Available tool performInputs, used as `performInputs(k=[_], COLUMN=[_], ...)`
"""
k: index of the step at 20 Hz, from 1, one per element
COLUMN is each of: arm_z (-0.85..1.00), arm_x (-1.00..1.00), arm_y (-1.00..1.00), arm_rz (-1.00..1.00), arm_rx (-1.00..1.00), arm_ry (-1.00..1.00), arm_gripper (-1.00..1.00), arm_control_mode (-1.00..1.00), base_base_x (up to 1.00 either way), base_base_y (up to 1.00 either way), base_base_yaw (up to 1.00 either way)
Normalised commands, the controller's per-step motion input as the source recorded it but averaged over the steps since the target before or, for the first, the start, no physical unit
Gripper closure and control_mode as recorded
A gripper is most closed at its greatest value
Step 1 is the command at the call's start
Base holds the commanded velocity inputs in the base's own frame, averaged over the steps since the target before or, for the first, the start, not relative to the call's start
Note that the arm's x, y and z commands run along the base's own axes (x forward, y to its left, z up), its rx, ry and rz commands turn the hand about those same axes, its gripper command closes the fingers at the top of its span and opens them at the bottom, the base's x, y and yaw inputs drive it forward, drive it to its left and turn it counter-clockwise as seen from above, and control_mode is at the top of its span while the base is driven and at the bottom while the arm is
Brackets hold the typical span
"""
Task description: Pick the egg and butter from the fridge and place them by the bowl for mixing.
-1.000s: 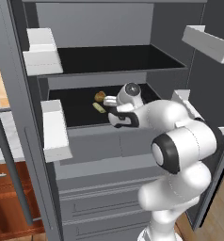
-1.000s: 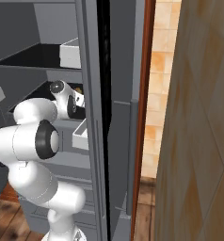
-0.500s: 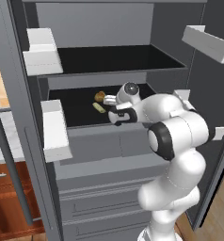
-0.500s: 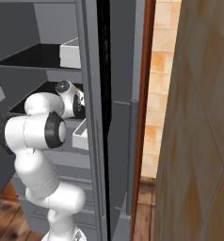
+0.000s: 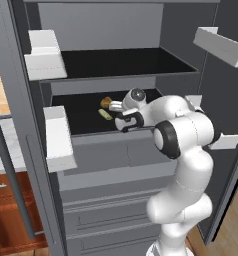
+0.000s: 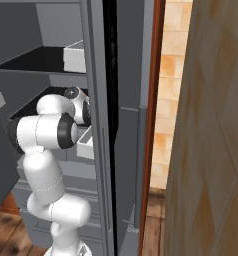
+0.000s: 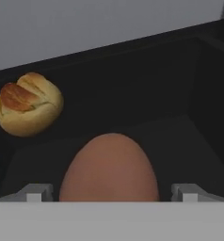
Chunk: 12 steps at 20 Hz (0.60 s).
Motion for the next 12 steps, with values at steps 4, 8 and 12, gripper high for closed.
performInputs(k=[4,8,12], arm_z=[-0.10,-0.13,-0.37], arm_x=[0.26,0.23,0.00], arm_y=[0.00,0.00,0.00], arm_rz=[0.00,0.00,0.00], arm_rx=[0.00,0.00,0.00], arm_ry=[0.00,0.01,0.03], arm_gripper=[-1.00,-1.00,-1.00], arm_control_mode=[-1.00,-1.00,-1.00], base_base_x=[0.00,0.00,0.00], base_base_y=[0.00,0.00,0.00], base_base_yaw=[0.00,0.00,0.00])
